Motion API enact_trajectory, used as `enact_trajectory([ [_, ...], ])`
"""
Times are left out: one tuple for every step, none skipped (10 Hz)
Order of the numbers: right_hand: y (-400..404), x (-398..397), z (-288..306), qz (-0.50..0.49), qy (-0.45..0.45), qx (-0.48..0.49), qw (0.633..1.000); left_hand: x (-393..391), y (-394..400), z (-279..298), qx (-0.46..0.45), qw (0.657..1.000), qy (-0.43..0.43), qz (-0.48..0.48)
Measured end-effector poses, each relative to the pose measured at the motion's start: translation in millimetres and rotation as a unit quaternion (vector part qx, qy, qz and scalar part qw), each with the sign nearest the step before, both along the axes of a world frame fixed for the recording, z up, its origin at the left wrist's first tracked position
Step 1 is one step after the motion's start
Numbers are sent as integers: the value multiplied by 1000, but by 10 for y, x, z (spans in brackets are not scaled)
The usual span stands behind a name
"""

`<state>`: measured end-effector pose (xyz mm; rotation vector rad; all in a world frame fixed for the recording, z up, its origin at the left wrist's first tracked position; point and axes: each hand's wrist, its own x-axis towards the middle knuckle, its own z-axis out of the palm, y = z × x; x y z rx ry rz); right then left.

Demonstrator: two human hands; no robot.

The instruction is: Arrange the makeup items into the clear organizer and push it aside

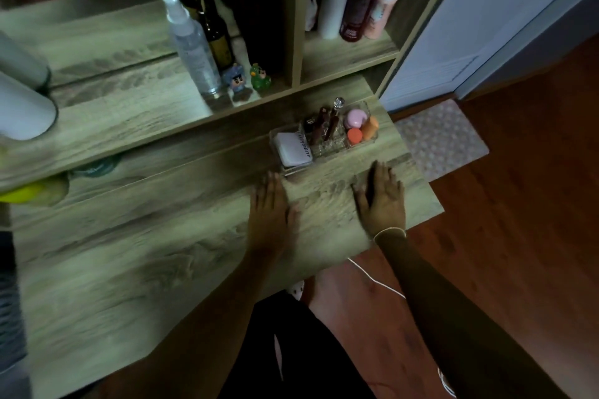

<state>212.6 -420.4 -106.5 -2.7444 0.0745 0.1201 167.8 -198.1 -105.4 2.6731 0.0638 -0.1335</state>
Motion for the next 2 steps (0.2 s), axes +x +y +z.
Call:
enact_trajectory([
  [63,-275,42,34,2,-46,998,-118,47,28,31,998,4,-57],
  [129,-545,103,49,11,-93,994,-249,97,122,44,995,-3,-89],
])
